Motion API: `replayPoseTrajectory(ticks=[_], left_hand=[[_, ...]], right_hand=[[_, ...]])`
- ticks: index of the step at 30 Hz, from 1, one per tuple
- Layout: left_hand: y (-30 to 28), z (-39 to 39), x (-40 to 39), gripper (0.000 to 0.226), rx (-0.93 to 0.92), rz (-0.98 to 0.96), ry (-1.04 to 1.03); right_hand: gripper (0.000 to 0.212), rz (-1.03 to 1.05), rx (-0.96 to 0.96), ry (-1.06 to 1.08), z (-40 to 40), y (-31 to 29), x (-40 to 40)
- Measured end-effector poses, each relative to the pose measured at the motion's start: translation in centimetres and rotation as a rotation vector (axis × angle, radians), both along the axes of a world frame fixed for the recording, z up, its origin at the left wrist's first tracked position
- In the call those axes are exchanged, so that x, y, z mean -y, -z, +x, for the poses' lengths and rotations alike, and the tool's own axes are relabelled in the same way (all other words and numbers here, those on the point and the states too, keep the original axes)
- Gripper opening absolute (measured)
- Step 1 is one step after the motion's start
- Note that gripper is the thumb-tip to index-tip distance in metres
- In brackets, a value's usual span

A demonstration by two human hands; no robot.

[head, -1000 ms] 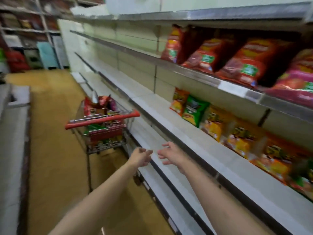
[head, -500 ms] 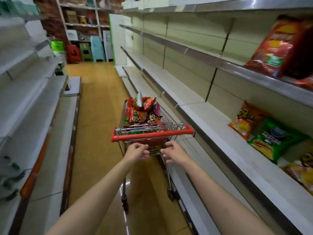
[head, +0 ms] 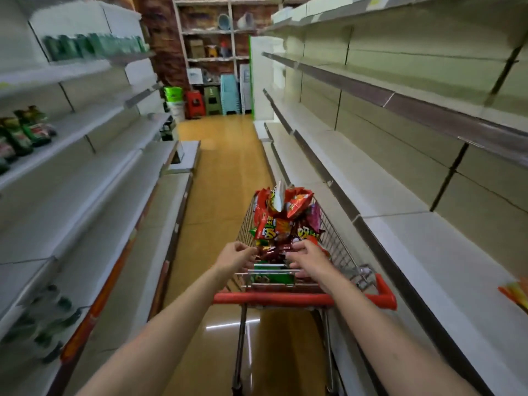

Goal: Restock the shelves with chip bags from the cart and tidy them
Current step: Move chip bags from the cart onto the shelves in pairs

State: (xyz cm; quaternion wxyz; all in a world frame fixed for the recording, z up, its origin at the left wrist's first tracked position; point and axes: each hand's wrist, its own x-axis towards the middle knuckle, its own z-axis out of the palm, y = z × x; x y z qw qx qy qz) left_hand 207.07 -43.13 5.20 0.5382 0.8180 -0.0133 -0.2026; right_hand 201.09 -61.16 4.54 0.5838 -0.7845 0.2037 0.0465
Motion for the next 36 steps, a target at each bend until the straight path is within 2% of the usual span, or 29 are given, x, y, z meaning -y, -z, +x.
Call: replayPoseTrajectory(ticks=[6,13,17,21,30,36], left_hand=[[1.5,5.8,3.9,0.021,-0.022,0.122,0.03],[4.3,11.7,5.9,0.022,-0.109,0.125,-0.009],[6.4,16.3,7.6,0.028,-0.151,0.106,0.006],[7.8,22.0,9.4,0.021,-0.191,0.053,0.036],[13.0,30.6,10.9,0.013,-0.25,0.036,0.029],[15.1,33.8,10.5,0.008,-0.268,0.038,0.018]], right_hand=[[0.036,0.079,-0.052,-0.016,6.5,1.5,5.1],[0.033,0.104,-0.136,-0.057,13.4,4.5,6.4],[0.024,0.104,-0.143,-0.008,17.8,5.6,7.3],[0.021,0.068,-0.188,0.033,22.8,7.5,8.4],[0.039,-0.103,-0.28,0.134,34.7,11.9,8.4],[0.076,-0.298,-0.256,0.144,40.9,14.4,8.5]])
